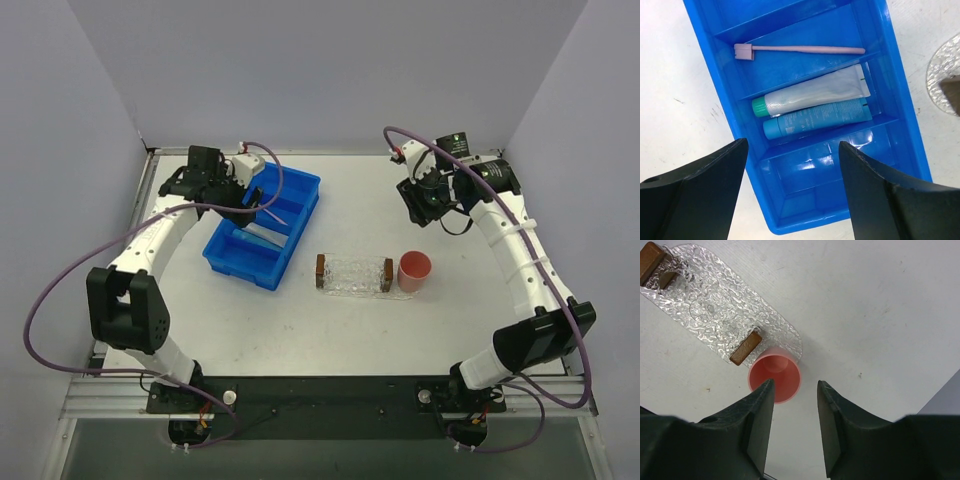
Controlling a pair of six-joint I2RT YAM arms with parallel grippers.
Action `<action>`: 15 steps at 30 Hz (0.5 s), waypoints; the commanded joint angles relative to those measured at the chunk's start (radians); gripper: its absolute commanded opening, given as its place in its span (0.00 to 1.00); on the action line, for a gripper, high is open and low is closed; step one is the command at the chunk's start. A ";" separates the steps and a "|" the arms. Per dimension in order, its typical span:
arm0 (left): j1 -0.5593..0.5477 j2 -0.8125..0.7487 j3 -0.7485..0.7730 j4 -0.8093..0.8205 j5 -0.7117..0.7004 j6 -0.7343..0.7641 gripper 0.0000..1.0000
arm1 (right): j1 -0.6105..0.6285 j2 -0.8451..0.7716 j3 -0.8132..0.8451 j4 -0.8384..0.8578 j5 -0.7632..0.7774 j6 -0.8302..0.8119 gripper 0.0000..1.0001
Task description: Prepare toiletry sets of a toothbrush and toothpaste on the tray
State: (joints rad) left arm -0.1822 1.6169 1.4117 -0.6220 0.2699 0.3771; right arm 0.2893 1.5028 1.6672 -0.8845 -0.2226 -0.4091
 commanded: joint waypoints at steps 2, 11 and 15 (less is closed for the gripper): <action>-0.003 0.041 0.049 -0.021 0.046 0.109 0.84 | 0.001 0.017 0.002 -0.031 -0.046 0.016 0.35; -0.088 0.072 0.064 -0.013 -0.107 0.110 0.83 | -0.056 -0.027 -0.047 -0.012 -0.286 -0.065 0.35; -0.085 0.086 0.110 -0.098 -0.115 0.177 0.83 | -0.078 -0.012 -0.118 0.053 -0.400 0.105 0.35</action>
State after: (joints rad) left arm -0.2676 1.6943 1.4628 -0.6758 0.1875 0.4820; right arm 0.2314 1.5047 1.6085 -0.8665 -0.4488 -0.4194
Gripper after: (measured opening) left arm 0.834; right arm 0.348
